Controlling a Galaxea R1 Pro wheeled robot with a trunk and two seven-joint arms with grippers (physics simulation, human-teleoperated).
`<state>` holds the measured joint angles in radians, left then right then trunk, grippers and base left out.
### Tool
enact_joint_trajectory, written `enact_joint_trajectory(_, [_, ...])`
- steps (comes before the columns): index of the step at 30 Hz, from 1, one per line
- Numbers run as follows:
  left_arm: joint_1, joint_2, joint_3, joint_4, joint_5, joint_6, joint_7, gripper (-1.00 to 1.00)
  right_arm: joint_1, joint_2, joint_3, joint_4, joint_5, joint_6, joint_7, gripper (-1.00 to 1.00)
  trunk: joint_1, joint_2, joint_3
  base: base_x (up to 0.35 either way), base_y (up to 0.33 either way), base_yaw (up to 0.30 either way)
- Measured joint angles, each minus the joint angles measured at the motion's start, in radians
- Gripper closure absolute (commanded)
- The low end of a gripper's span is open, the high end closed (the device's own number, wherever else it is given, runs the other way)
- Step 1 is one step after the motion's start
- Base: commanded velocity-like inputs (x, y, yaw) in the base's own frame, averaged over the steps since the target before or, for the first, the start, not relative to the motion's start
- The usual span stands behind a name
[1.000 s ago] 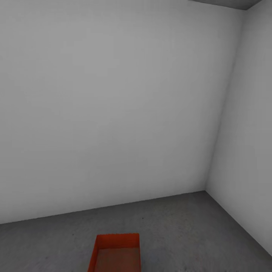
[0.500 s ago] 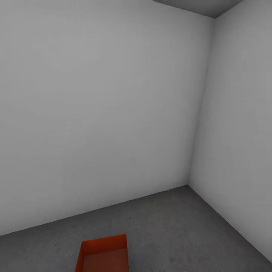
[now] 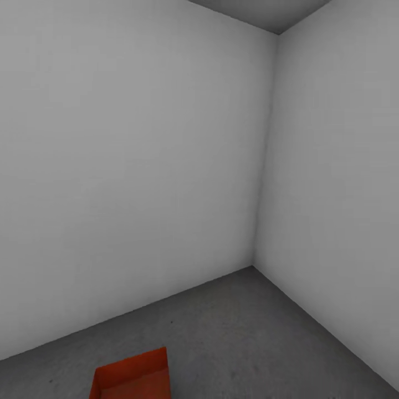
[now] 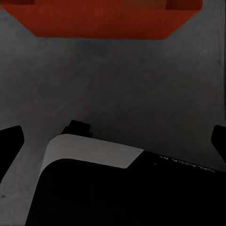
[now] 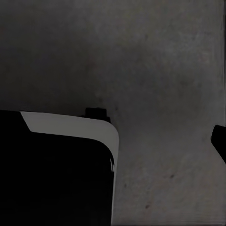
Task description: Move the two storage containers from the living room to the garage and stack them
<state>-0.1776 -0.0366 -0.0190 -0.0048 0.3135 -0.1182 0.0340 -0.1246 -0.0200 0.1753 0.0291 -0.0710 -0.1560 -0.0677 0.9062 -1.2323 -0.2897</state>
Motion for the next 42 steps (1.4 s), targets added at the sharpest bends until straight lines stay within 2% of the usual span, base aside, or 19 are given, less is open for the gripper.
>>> enact_joint_trajectory(11, [0.0,-0.001,-0.002,0.0,-0.011,0.001,-0.002,-1.0,0.0,0.0,0.001,0.0,0.001,0.0,0.0,-1.0,0.0,0.0,0.0,0.0,0.0,-0.284])
enact_joint_trajectory(36, [0.0,0.004,-0.004,0.001,-0.007,0.004,0.001,-1.0,0.0,0.0,0.002,0.0,0.001,0.0,0.0,-1.0,0.0,0.0,0.0,0.0,0.0,-0.284])
enact_joint_trajectory(38, [0.0,0.027,-0.003,0.002,-0.006,0.008,0.003,-1.0,0.0,0.0,0.002,0.0,-0.001,0.0,0.0,-1.0,0.0,0.0,0.0,0.0,0.015,-0.284])
enact_joint_trajectory(40, [0.0,0.069,-0.003,0.002,-0.003,0.009,0.005,-1.0,0.0,0.0,0.001,-0.001,-0.002,0.0,0.0,-1.0,0.0,0.0,0.0,0.0,0.065,-0.284])
enact_joint_trajectory(42, [0.0,0.086,-0.003,0.002,-0.001,0.011,0.005,-1.0,0.0,0.0,0.001,-0.001,-0.002,0.0,0.0,-1.0,0.0,0.0,0.0,0.0,0.088,-0.284])
